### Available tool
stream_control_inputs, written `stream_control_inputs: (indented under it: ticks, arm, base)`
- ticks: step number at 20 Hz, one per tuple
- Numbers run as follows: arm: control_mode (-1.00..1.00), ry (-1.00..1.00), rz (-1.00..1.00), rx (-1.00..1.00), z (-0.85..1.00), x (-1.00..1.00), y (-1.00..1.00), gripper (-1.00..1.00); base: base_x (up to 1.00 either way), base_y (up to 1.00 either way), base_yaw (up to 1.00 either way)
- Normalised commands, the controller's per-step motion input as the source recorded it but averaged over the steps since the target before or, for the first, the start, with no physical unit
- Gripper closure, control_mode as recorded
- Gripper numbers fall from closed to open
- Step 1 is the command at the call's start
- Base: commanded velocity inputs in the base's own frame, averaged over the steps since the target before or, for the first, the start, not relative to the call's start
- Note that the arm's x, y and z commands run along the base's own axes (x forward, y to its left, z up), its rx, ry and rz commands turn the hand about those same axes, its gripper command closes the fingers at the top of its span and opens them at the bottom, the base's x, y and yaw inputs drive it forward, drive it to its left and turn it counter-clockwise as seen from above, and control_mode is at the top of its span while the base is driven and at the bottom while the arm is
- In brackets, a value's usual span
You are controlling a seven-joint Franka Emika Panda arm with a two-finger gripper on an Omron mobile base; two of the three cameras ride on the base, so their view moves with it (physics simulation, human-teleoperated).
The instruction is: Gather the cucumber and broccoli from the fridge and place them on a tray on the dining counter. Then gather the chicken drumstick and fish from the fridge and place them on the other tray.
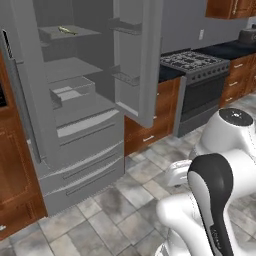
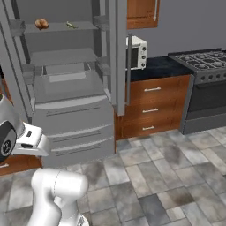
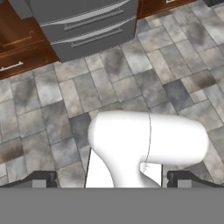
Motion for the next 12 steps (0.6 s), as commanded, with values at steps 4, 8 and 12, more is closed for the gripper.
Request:
stream_control_inputs:
  ticks: [4,8,12]
  arm:
    - [1.0,0.0,0.0,0.0,0.0,0.0,0.0,-1.0]
    - [1.0,0.0,0.0,0.0,0.0,0.0,0.0,-1.0]
    - [1.0,0.0,0.0,0.0,0.0,0.0,0.0,-1.0]
  base:
    - [0.28,-0.18,0.01]
    - [0.77,-0.31,0.18]
    - [0.78,-0.31,0.25]
